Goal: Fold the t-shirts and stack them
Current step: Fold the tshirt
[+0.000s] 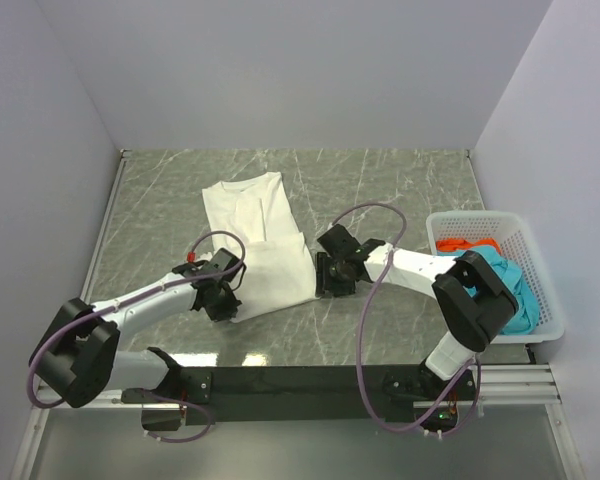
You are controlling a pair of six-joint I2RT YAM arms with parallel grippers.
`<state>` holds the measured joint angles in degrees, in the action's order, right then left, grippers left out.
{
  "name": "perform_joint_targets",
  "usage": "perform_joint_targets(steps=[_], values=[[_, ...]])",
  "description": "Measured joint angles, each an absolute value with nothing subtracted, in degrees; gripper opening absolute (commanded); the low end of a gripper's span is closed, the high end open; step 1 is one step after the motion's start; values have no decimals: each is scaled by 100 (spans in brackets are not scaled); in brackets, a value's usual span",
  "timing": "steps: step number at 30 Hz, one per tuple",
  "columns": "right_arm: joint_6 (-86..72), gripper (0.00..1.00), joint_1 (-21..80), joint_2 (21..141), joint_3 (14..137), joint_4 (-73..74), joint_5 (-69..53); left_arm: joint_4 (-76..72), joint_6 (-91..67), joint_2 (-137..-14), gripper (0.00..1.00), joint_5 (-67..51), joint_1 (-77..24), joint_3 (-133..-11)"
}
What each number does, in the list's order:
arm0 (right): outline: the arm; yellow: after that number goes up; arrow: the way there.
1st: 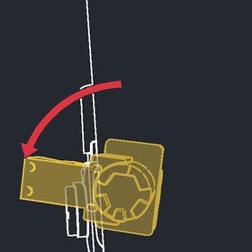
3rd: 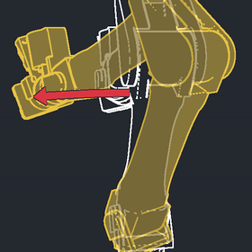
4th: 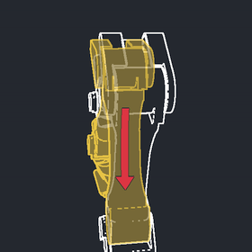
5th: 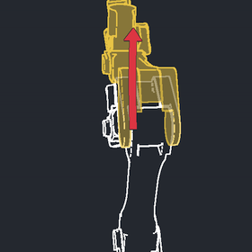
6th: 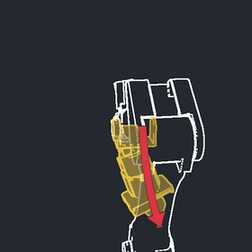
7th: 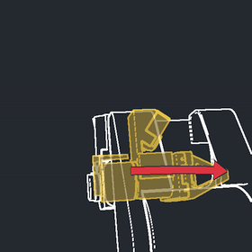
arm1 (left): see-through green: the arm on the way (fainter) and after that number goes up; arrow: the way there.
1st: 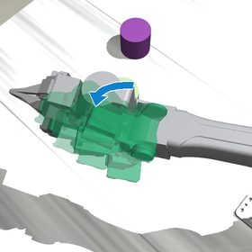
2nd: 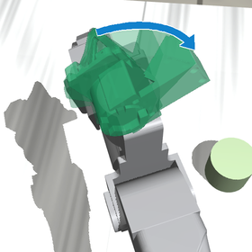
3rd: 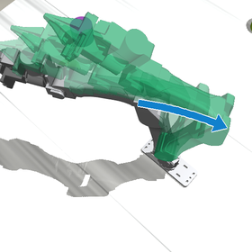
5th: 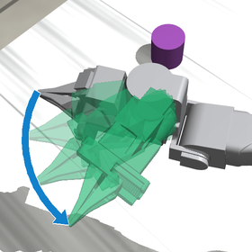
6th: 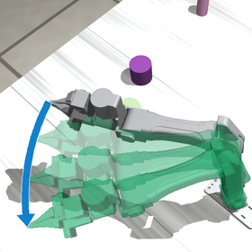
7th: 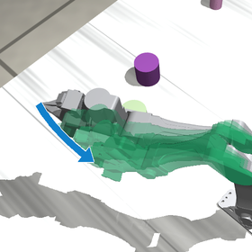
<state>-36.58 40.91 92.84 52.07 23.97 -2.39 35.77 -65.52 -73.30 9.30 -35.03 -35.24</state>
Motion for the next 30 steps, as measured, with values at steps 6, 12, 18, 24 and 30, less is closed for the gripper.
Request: perform_joint_targets(steps=[6, 12, 18, 24, 30], values=[[-3662, 55, 4230, 9507, 5553, 2578, -108, 3494, -6541, -7216, 1, 932, -3509, -3437], [-3686, 51, 4338, 9867, 5863, 2797, 56, 3446, -6534, -7140, 1, 930, -3509, -3378], [-3723, 49, 4399, 10092, 6165, 3129, 176, 3409, -6517, -7089, 1, 910, -3514, -3336], [-3745, 48, 4403, 10186, 6263, 3236, 169, 3332, -6519, -6982, 1, 880, -3514, -3249], [-3763, 37, 4429, 10283, 6359, 3334, 141, 3321, -6519, -6963, 1, 869, -3514, -3236]])
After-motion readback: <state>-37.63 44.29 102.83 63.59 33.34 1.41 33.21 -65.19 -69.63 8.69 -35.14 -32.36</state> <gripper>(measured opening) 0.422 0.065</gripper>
